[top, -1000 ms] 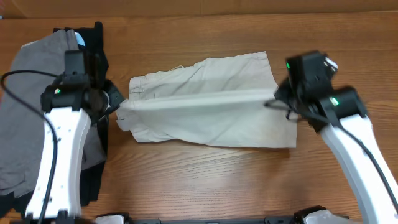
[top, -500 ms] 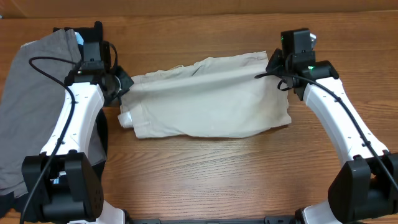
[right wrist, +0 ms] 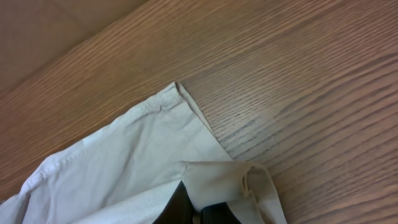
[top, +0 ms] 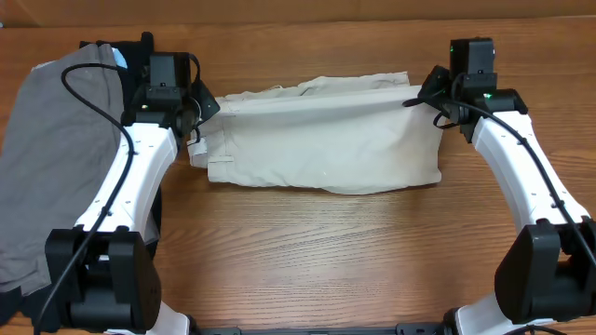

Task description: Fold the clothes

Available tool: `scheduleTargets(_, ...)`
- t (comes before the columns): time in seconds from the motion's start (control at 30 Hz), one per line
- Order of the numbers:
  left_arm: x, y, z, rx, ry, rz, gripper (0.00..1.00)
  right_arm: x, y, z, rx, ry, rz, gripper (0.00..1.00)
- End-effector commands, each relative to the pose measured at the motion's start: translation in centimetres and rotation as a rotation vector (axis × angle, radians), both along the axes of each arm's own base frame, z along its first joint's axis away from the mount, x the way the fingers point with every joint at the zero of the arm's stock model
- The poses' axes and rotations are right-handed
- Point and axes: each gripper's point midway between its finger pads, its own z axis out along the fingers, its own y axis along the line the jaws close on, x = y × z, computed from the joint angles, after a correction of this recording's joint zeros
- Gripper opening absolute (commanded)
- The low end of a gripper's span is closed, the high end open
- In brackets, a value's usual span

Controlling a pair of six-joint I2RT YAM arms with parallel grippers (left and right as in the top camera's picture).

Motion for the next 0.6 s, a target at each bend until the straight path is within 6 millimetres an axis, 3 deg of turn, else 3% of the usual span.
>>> scheduleTargets(0.0,0.1,5.1,0.0,0.165,0.001,0.137,0.04,1.0,-4.9,-0.1,-0.106,-0.012,-0.128,0.04)
scheduleTargets(0.17,1.6,5.0,-0.6,0.162,-0.038,0.140,0.04,1.8,-4.9,-1.9,-0.103,0.001,-0.128,0.04)
scheduleTargets(0.27,3.1,4.8,-1.4,0.153,-0.072,0.135,0.08,2.7,-5.1,-1.8,-0.100,-0.034,-0.134,0.04)
scheduleTargets(0.33,4.0,4.6,-2.2,0.146,-0.087,0.130,0.22,3.3,-5.2,-1.5,-0.099,-0.063,-0.138,0.04)
scheduleTargets(0.37,4.4,4.5,-2.6,0.145,-0.092,0.130,0.43,3.6,-5.2,-1.5,-0.098,-0.073,-0.139,0.04)
scheduleTargets(0.4,4.7,4.4,-3.0,0.146,-0.094,0.129,0.64,3.9,-5.2,-1.3,-0.098,-0.085,-0.139,0.11)
scheduleTargets(0.43,4.8,4.4,-3.4,0.147,-0.093,0.128,0.87,4.2,-5.2,-1.3,-0.097,-0.099,-0.140,0.31)
scheduleTargets(0.47,5.0,4.4,-3.7,0.149,-0.091,0.127,1.00,4.5,-5.2,-1.2,-0.096,-0.111,-0.141,0.64)
scheduleTargets(0.5,5.1,4.4,-3.7,0.156,-0.095,0.119,1.00,4.8,-5.2,-1.2,-0.096,-0.122,-0.141,0.90)
scheduleTargets(0.53,5.2,4.4,-3.6,0.169,-0.099,0.102,1.00,5.1,-5.2,-1.2,-0.096,-0.131,-0.142,1.00)
scheduleTargets(0.57,5.3,4.4,-3.2,0.182,-0.105,0.086,1.00,5.3,-5.2,-1.2,-0.095,-0.140,-0.142,1.00)
